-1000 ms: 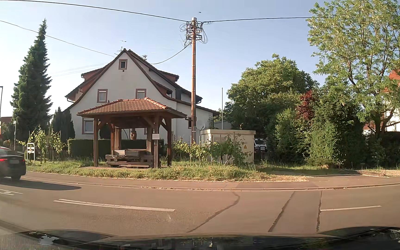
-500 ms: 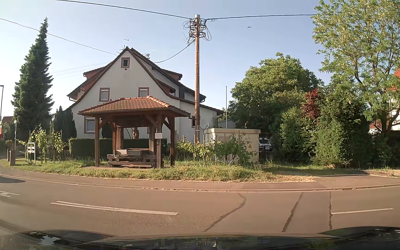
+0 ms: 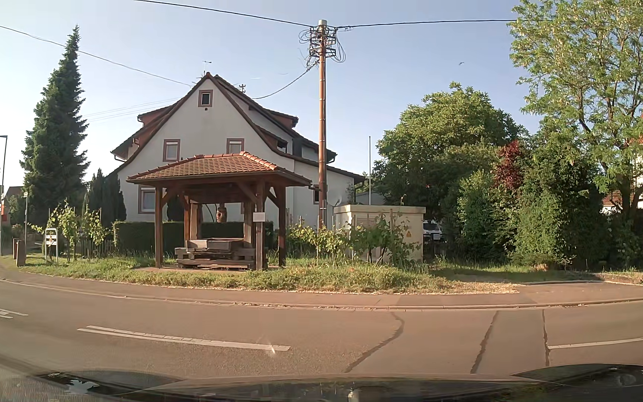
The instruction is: Follow the waypoints while adhering to traffic rules and regulations
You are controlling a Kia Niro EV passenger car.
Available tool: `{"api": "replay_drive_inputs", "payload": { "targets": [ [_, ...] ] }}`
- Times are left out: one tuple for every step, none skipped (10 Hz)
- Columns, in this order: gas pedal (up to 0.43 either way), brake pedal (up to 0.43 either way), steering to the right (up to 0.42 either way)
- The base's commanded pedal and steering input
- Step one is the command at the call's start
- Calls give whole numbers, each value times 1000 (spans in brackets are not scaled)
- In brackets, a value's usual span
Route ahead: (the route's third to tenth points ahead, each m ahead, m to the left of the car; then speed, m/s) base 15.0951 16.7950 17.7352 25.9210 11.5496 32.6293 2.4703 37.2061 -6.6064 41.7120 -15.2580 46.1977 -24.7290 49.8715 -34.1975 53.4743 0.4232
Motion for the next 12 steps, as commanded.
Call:
{"api": "replay_drive_inputs", "payload": {
  "targets": [
    [0, 171, -158],
    [0, 171, -157],
    [0, 159, -158],
    [0, 116, -157],
    [0, 0, -157],
    [0, 0, -154],
    [0, 0, -151],
    [67, 0, -150],
    [197, 0, -150],
    [197, 0, -150],
    [220, 0, -150],
    [228, 0, -150]
  ]
}}
